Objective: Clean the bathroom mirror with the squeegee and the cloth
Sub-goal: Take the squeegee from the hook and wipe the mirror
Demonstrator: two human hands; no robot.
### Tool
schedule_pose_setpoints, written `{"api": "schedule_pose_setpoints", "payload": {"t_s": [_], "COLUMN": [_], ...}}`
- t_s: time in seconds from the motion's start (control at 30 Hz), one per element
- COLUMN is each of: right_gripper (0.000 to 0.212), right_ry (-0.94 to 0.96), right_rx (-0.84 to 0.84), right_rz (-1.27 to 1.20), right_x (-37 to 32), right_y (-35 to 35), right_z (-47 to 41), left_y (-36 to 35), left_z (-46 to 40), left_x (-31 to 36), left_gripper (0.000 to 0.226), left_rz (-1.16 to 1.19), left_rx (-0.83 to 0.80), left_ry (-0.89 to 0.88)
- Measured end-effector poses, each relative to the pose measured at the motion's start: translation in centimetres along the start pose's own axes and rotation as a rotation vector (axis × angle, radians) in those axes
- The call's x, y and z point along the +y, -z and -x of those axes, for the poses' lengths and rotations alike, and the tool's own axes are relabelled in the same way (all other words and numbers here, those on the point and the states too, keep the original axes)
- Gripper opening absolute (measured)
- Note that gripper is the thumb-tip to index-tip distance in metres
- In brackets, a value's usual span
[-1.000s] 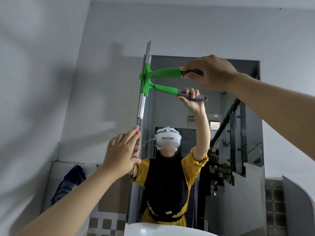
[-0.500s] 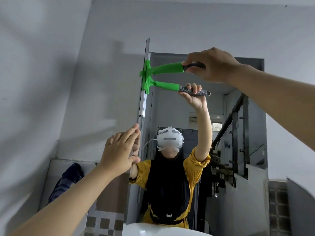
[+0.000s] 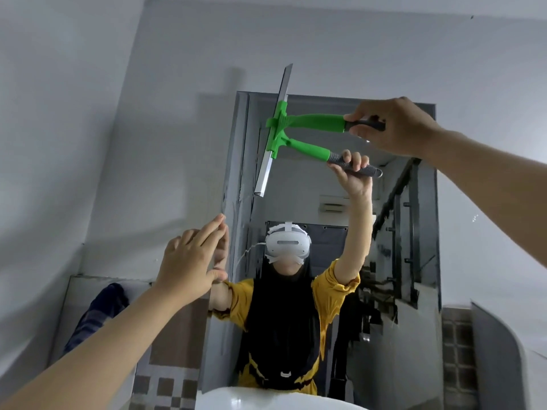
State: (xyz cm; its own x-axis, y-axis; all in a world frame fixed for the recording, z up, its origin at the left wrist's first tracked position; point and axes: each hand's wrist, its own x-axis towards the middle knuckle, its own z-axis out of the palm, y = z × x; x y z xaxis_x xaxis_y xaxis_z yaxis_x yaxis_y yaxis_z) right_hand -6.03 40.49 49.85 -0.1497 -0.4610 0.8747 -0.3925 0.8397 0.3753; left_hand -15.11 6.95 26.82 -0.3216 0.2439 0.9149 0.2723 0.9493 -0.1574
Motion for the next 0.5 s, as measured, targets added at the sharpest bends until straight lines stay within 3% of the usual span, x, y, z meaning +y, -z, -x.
{"api": "schedule_pose_setpoints", "payload": {"t_s": [0.5], "right_gripper": [0.014], "right_ry": [-0.241], "right_rx": [0.090], "right_rz": [0.012], "right_x": [7.3], "right_y": [5.4], "right_z": [9.6], "left_y": [0.5], "left_z": [0.0], "left_x": [1.5], "left_gripper": [0.091], "left_rz": [-0.048], "left_rx": [-0.004], "left_ry": [0.093]}}
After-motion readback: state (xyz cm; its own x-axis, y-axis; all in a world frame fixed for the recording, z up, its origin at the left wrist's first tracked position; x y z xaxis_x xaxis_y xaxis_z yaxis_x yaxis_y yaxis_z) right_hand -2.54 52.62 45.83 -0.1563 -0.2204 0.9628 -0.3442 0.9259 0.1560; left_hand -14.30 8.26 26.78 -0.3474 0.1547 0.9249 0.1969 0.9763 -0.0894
